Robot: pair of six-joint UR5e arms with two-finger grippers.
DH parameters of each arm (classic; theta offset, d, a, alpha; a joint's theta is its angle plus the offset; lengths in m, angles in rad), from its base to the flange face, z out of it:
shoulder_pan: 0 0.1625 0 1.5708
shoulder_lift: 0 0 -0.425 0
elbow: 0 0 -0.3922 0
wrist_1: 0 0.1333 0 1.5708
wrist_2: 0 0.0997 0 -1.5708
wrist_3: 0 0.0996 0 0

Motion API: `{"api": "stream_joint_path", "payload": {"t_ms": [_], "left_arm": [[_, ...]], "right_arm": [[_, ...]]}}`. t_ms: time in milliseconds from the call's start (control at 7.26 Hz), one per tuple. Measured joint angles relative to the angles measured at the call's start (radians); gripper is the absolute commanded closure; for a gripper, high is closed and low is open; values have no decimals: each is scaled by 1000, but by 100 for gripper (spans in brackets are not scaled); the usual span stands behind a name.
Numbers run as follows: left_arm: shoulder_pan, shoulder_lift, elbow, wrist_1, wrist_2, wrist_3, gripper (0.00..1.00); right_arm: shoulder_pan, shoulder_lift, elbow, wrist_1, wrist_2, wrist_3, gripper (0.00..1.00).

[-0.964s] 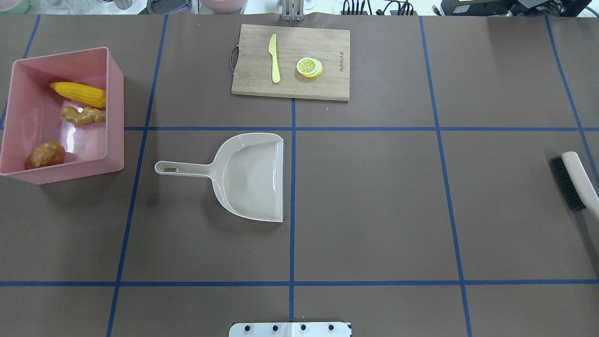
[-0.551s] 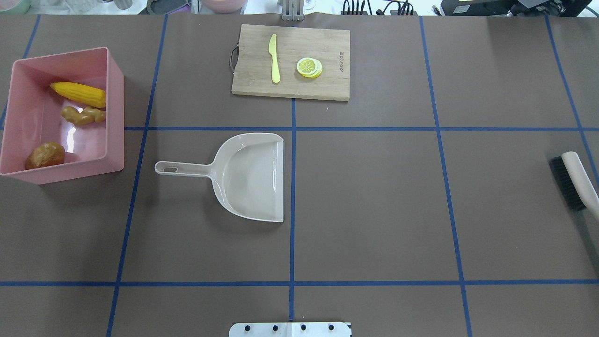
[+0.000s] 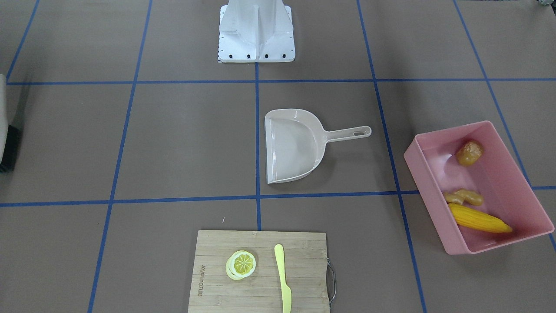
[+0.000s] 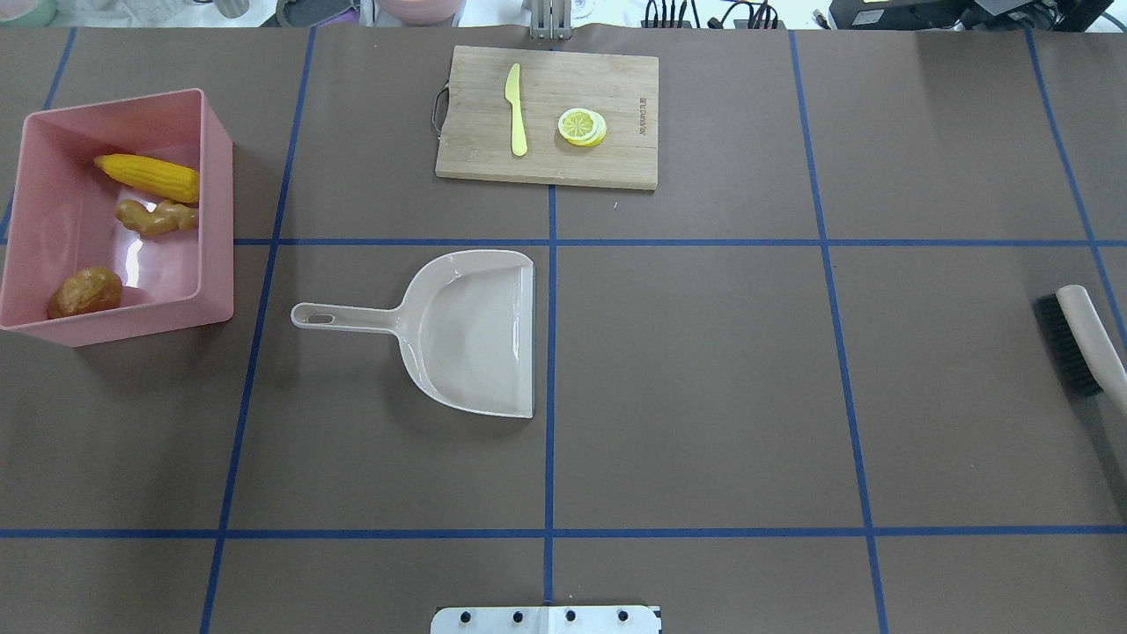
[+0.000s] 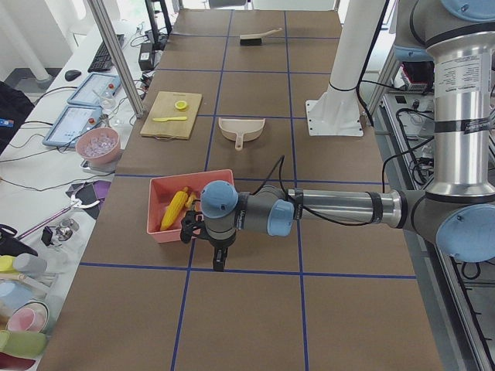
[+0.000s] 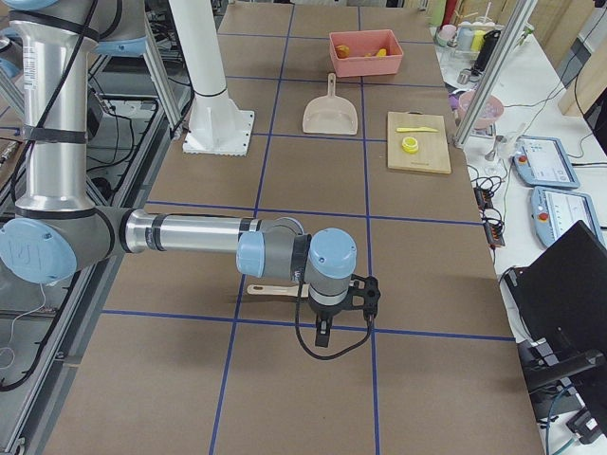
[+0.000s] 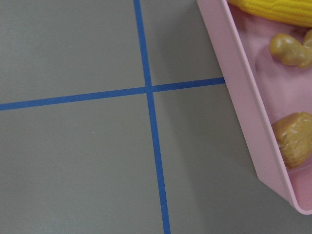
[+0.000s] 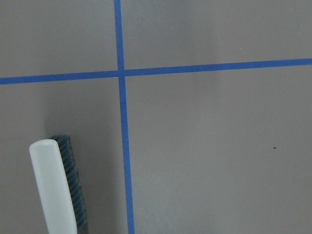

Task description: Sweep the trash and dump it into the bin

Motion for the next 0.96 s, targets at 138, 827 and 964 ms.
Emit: {"api": "stream_joint_path", "payload": {"t_ms": [138, 827, 964], "left_arm": [[-14, 13, -3, 0, -1, -5, 1], [-30, 21, -15, -4, -3, -6, 1], [-30, 21, -16, -5, -4, -6, 1]], "right_arm": [[-1, -1, 1, 0, -1, 1, 0], [-1, -5, -6, 2, -3, 3, 0], [-1, -5, -6, 2, -3, 3, 0]]}}
